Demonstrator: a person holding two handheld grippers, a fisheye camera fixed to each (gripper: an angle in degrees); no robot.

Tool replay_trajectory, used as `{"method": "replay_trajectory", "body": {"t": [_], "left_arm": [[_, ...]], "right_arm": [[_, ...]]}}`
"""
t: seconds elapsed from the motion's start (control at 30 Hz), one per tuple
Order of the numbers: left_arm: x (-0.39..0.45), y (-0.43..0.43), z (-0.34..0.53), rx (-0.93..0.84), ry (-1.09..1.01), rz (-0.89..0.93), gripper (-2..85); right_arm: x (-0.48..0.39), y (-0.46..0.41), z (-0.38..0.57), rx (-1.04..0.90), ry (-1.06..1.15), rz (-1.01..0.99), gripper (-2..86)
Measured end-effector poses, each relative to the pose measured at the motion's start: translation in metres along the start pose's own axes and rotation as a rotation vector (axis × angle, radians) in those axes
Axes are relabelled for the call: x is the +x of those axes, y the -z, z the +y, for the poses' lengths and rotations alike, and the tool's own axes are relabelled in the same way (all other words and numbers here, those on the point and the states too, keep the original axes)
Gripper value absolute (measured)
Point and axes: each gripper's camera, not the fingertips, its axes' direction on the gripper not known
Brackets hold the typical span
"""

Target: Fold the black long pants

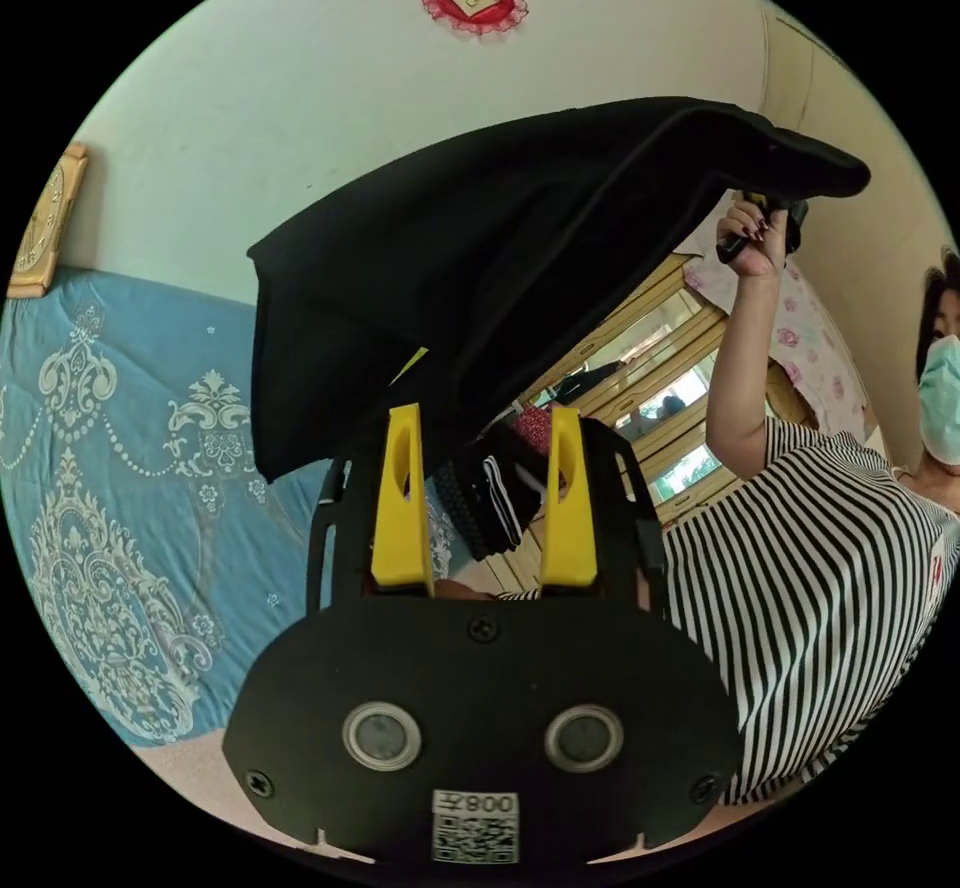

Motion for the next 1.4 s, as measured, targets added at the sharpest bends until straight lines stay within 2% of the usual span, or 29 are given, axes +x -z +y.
{"method": "replay_trajectory", "body": {"t": [0.07,0.17,0.5,0.83,1.1,1.27,1.4], "left_arm": [[0.002,-0.026,0.019,0.038,-0.027,0.032,15.8],[0.002,-0.050,0.039,0.085,-0.051,-0.036,13.5],[0.005,-0.110,0.098,0.175,-0.075,-0.036,4.8],[0.093,-0.136,0.156,0.201,-0.270,-0.149,3.5],[0.193,-0.229,0.179,0.086,-0.467,-0.061,3.1],[0.251,-0.314,0.202,0.034,-0.548,0.119,3.0],[0.278,-0.352,0.221,0.058,-0.579,0.176,3.0]], "right_arm": [[0.002,0.005,-0.006,0.002,-0.008,0.007,2.4],[0.005,0.010,-0.007,0.006,-0.014,-0.012,2.3],[0.036,0.027,0.017,0.068,-0.108,-0.046,2.1],[0.096,0.035,0.093,0.062,-0.268,-0.016,2.3],[0.116,0.020,0.156,-0.011,-0.361,-0.053,2.5],[0.086,0.019,0.164,-0.005,-0.328,-0.015,2.5],[0.058,0.014,0.151,0.013,-0.278,0.010,2.6]]}}
